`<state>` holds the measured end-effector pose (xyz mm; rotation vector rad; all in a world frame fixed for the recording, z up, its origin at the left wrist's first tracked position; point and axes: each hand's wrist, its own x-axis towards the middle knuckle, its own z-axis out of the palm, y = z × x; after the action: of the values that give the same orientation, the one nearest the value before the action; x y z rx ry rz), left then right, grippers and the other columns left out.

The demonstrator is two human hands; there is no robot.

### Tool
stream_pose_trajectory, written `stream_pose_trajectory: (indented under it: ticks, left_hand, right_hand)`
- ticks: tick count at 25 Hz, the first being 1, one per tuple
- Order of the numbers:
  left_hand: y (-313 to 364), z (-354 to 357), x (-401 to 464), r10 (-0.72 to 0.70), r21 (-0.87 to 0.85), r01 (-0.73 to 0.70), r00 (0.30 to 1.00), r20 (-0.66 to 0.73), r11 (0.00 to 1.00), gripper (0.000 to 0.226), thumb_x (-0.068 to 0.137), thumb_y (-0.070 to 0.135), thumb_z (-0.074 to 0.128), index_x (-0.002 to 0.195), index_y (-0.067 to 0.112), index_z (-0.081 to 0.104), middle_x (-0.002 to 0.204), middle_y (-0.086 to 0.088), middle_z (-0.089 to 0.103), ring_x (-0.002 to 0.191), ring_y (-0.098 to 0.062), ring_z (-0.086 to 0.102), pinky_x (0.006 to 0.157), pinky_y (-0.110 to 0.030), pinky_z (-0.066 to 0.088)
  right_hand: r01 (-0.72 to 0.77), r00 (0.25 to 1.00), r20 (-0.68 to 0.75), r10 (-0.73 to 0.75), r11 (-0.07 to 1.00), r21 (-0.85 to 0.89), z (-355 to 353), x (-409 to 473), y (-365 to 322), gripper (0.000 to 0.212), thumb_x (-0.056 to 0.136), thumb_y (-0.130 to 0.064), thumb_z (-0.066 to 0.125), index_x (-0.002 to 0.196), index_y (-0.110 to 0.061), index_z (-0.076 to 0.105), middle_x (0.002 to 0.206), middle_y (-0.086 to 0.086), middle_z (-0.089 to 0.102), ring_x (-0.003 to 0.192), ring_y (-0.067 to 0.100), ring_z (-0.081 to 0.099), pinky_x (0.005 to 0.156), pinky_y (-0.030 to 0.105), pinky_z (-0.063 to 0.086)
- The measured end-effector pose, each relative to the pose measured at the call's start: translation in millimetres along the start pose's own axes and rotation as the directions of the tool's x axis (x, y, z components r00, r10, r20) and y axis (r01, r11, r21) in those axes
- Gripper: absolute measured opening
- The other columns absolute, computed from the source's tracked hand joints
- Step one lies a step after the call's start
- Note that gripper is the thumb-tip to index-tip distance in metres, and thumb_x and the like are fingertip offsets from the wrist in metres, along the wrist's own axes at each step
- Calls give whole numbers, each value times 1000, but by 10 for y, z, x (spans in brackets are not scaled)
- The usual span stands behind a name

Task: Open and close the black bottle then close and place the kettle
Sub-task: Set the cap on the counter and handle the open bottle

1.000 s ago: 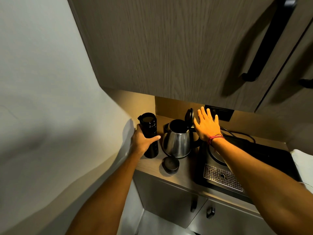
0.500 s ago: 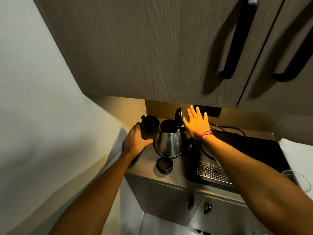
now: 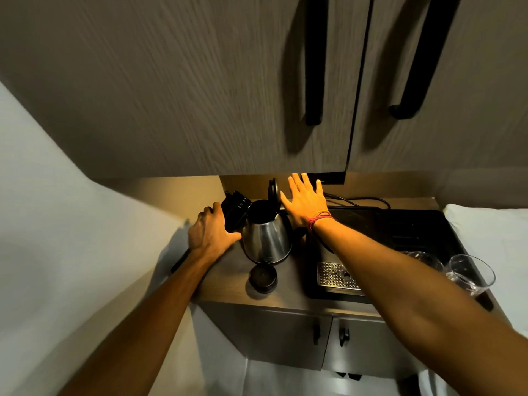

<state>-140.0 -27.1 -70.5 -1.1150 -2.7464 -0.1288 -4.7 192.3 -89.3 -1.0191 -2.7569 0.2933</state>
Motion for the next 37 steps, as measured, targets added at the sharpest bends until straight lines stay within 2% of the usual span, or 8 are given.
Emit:
stream_pose_trajectory:
  ticks: [13,23,37]
  left_hand:
    - [84,-149,-20,4,166,-18,997,78,986,96,62,69,79,131,12,44,120,-13,63,106,-28,64,74,-43,57]
    - [102,-173,-28,-29,191,5,992,123,982,93,62,66,80,130,13,44,121,-12,62,107,-29,64,74,-44,57]
    - [84,-198,12,-4,215,-27,990,141,976,95,63,66,79,132,13,42,122,-13,61,109,-30,63,75,-45,56]
  right_hand:
    - [-2,1000,-13,3,999,48,13,18,11,82,94,-65,12,158,-15,17,167,2,7,156,23,1,125,54,3]
    - [-17,1000,-12,18,999,47,15,9,17,85,92,-68,10,158,-15,16,168,2,7,156,25,1,125,53,4]
    - [-31,999,9,30,998,63,-14,-37,5,83,93,-66,11,158,-14,13,168,2,3,156,24,-3,125,52,2]
